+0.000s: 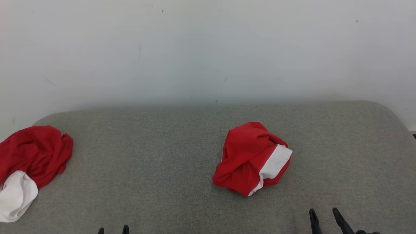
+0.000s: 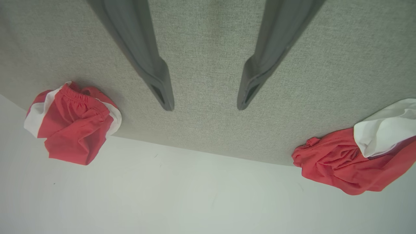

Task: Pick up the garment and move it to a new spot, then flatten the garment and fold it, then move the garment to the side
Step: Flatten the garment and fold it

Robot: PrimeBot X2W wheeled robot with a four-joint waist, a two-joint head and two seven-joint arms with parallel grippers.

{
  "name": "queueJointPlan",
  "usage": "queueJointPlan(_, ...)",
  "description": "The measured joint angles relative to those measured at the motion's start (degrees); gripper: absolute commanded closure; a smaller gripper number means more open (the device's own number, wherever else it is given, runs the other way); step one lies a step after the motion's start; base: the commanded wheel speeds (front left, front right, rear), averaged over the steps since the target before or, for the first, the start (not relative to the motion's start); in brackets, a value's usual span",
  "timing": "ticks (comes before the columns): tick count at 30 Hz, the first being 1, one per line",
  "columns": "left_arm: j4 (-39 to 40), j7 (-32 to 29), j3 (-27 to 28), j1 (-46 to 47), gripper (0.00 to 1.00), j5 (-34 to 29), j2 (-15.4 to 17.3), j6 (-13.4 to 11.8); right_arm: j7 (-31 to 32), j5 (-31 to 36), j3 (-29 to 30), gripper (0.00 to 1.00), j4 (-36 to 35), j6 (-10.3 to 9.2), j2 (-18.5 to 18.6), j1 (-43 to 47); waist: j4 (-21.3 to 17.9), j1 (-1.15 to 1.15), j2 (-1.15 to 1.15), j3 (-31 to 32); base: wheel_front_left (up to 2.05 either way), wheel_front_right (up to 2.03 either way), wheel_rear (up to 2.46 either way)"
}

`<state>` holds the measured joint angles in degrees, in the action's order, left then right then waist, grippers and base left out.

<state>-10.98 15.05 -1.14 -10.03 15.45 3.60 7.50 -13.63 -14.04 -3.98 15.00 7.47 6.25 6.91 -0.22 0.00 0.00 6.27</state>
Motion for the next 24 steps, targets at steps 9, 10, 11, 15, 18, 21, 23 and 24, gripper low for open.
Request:
queueJointPlan(9,-0.6,0.0,-1.1,0.1,0.00,0.4,0.1,0.0,-0.1,0.0,-0.2,0.00,0.3,0.00,0.0,-0.4,-0.2,0.00,0.00,-0.2,0.00,0.00,0.00)
queueJointPlan(10,-0.8,0.0,-1.5,0.2,0.00,0.7,0.1,0.0,-0.1,0.0,-0.3,0.00,0.3,-0.01,0.0,-0.5,-0.4,0.00,0.00,-0.2,0.00,0.00,0.00)
queueJointPlan(11,-1.1,0.0,-2.0,0.4,0.00,0.8,0.1,0.0,-0.1,0.0,-0.4,0.00,0.3,0.00,0.0,-0.6,-0.5,0.00,0.00,-0.3,0.00,0.00,0.00)
queueJointPlan(15,-2.7,0.0,-6.6,1.7,0.00,2.4,0.3,0.0,0.0,0.0,-1.1,0.00,0.3,0.00,0.0,-1.1,-1.8,0.00,0.00,-0.6,0.00,0.00,0.00)
queueJointPlan(18,-5.1,0.0,-10.6,3.5,0.00,3.1,0.6,0.0,0.1,0.0,-1.4,0.00,0.2,-0.01,0.1,-1.3,-3.0,0.00,0.00,-0.9,0.00,0.00,0.00)
queueJointPlan(21,-7.9,0.0,-14.7,6.2,0.00,4.6,0.7,0.0,0.4,0.0,-1.6,0.00,-0.1,0.00,0.3,-1.9,-4.4,0.00,0.00,-1.3,0.00,0.00,0.00)
queueJointPlan(23,-9.8,0.0,-16.9,8.2,0.00,5.8,0.5,0.0,0.5,0.0,-1.9,0.00,-0.4,0.00,0.4,-2.3,-5.6,0.00,0.00,-1.7,0.00,0.00,0.00)
queueJointPlan(24,-11.2,0.0,-17.8,9.3,0.00,6.7,0.5,0.0,0.6,0.0,-2.1,0.00,-0.5,-0.01,0.5,-2.5,-6.2,0.00,0.00,-1.9,0.00,0.00,0.00)
